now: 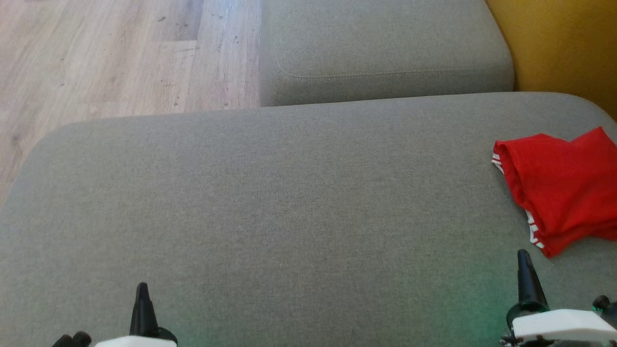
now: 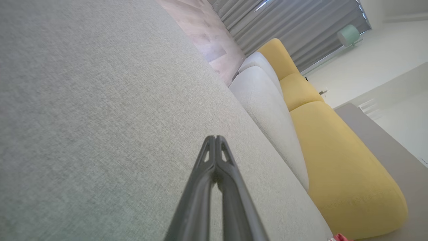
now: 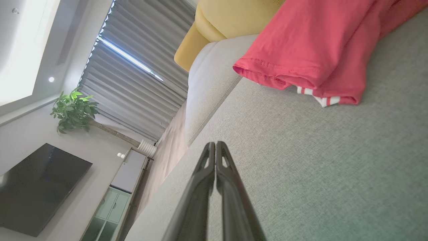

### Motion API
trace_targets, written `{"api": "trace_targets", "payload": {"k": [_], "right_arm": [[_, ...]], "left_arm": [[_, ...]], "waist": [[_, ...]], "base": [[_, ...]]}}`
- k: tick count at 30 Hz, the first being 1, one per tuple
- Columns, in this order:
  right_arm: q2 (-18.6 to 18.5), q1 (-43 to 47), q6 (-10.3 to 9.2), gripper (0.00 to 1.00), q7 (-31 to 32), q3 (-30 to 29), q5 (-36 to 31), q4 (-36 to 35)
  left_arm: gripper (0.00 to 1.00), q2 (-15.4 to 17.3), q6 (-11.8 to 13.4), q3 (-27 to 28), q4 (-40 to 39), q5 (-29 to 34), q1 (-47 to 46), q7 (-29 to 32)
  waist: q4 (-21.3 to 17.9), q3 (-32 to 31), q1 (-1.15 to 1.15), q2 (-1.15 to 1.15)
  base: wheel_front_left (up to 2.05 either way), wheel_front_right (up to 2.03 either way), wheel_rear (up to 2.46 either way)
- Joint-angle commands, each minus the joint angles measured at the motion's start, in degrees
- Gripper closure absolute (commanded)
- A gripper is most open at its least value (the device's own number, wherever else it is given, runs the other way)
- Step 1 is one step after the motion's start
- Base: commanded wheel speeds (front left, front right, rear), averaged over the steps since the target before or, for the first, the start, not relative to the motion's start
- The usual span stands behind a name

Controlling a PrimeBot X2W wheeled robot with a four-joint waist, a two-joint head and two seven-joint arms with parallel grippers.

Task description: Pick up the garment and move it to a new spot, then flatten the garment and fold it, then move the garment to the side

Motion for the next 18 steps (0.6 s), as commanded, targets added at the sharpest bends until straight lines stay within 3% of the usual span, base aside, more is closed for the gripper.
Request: {"api": "trace_targets", "payload": {"k": [1, 18], "right_arm": [[-1.1, -3.7, -0.03, 1.0, 0.47, 0.21, 2.3, -1.49], [-1.05, -7.01, -0.04, 1.0, 3.07, -1.06, 13.53, -0.46]], "left_arm": [[1.0, 0.73, -0.68, 2.03, -1.44, -2.05, -3.59, 0.47], [1.0, 0.71, -2.74, 4.27, -0.05, -12.65, -7.0, 3.12]], "waist": [[-0.05, 0.14, 0.0, 0.0], [-0.45, 1.22, -0.01, 0.0]], "base": [[0.0, 0.0, 0.0], [0.0, 0.0, 0.0]]}}
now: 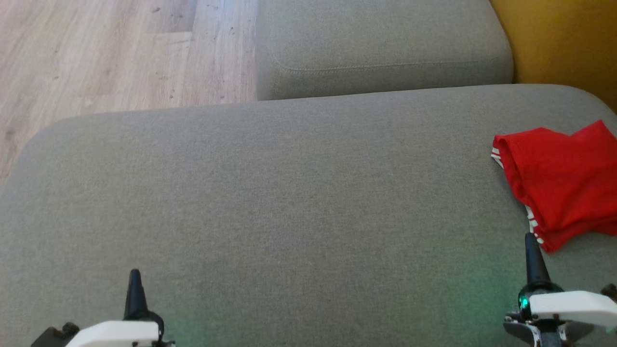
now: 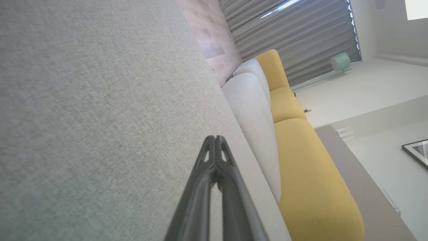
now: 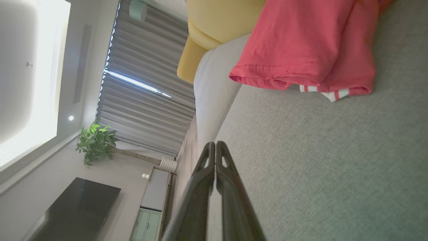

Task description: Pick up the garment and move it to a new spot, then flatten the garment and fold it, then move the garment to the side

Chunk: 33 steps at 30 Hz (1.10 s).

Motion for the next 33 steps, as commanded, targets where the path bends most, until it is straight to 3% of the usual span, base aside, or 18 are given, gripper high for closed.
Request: {"api": "trace_targets", "payload": {"k": [1, 33], "right_arm": [[-1.05, -3.38, -0.03, 1.0, 0.41, 0.56, 1.74, -1.48], [-0.8, -9.81, -0.04, 1.0, 5.64, -2.14, 23.34, 0.52]], "left_arm": [[1.0, 0.7, -0.56, 2.13, -1.47, -1.48, -3.61, 0.32], [1.0, 0.5, -4.55, 6.72, 1.23, -21.83, -10.24, 5.66]], "waist": [[-0.03, 0.08, 0.0, 0.0], [-0.79, 2.18, 0.0, 0.0]], "base": [[0.0, 0.0, 0.0], [0.0, 0.0, 0.0]]}}
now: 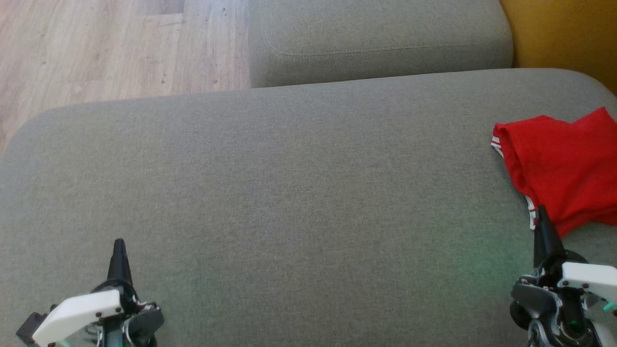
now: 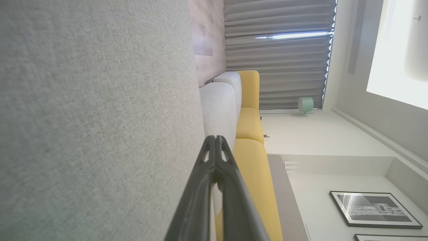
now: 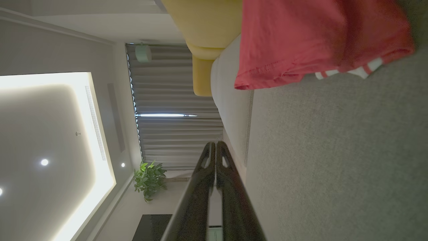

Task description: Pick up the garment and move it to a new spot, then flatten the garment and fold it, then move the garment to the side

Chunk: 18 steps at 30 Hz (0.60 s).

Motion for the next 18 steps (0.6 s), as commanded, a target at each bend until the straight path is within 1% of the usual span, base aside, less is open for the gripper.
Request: {"api": "trace_targets", "payload": {"k": [1, 3, 18], "right_arm": [[-0.79, -3.52, -0.04, 1.0, 0.86, 0.77, 2.0, -1.67], [-0.77, -3.92, -0.04, 1.0, 1.19, 0.59, 3.32, -1.54], [-0.5, -3.95, -0.04, 1.0, 1.49, 0.22, 3.01, -1.52]], "left_arm": [[1.0, 0.6, -0.69, 2.29, -1.42, -1.73, -3.63, 0.71], [1.0, 0.58, -0.93, 2.58, -1.25, -2.98, -4.04, 1.05], [1.0, 0.3, -0.93, 2.98, -1.23, -2.65, -4.07, 1.37]], "waist": [[-0.04, 0.1, 0.0, 0.0], [-0.09, 0.23, 0.0, 0.0], [-0.09, 0.23, 0.0, 0.0]], "base": [[0.0, 0.0, 0.0], [0.0, 0.0, 0.0], [0.0, 0.0, 0.0]]}}
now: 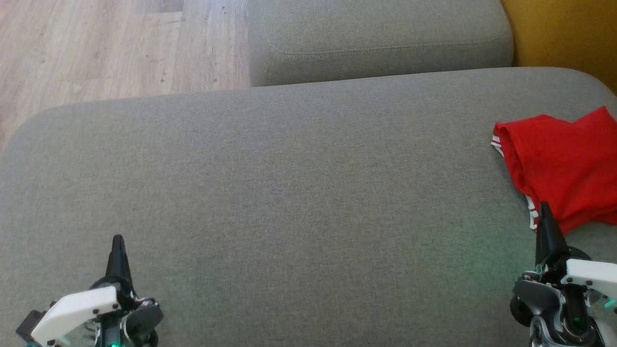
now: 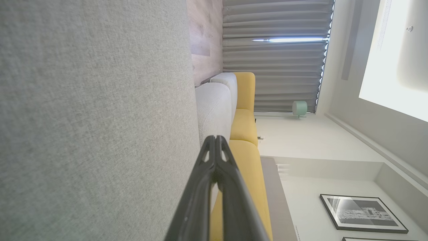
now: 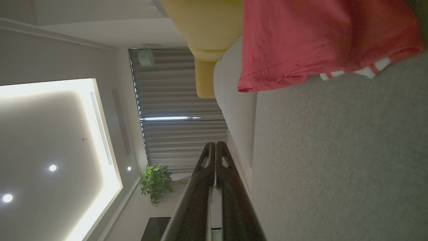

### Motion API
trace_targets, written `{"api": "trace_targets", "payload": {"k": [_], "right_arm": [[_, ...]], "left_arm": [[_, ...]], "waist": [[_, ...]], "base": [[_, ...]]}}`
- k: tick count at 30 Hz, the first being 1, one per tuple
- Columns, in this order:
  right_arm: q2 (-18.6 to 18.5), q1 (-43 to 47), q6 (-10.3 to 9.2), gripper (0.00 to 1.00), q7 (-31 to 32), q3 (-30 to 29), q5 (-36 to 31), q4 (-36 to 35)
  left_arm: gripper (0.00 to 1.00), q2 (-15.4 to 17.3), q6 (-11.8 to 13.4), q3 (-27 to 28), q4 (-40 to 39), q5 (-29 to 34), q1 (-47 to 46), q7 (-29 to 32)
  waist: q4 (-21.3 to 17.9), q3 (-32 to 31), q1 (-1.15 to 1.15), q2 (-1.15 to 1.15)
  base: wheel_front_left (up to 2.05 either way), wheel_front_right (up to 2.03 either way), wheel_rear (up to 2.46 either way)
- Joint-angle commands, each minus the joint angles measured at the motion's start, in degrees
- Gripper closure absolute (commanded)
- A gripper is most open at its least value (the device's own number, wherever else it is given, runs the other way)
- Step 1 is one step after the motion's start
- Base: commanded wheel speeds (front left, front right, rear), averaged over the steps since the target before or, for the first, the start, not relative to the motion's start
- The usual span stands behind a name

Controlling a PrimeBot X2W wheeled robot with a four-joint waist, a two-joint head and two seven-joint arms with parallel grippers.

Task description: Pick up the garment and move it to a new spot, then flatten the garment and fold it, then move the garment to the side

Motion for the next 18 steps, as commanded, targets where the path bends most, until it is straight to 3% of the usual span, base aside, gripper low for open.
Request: {"api": "trace_targets", "payload": {"k": [1, 18], "right_arm": [[-0.5, -2.85, -0.04, 1.0, 0.52, 1.05, 0.17, -1.79], [-0.27, -2.88, -0.04, 1.0, 0.78, 0.72, -0.1, -1.77]], "left_arm": [[1.0, 0.42, -0.4, 2.3, -1.61, 0.14, -2.84, 0.47], [1.0, 0.16, -0.4, 2.65, -1.59, 0.44, -2.86, 0.75]], "waist": [[0.0, -0.01, 0.0, 0.0], [0.0, -0.01, 0.0, 0.0]], "base": [[0.0, 0.0, 0.0], [0.0, 0.0, 0.0]]}}
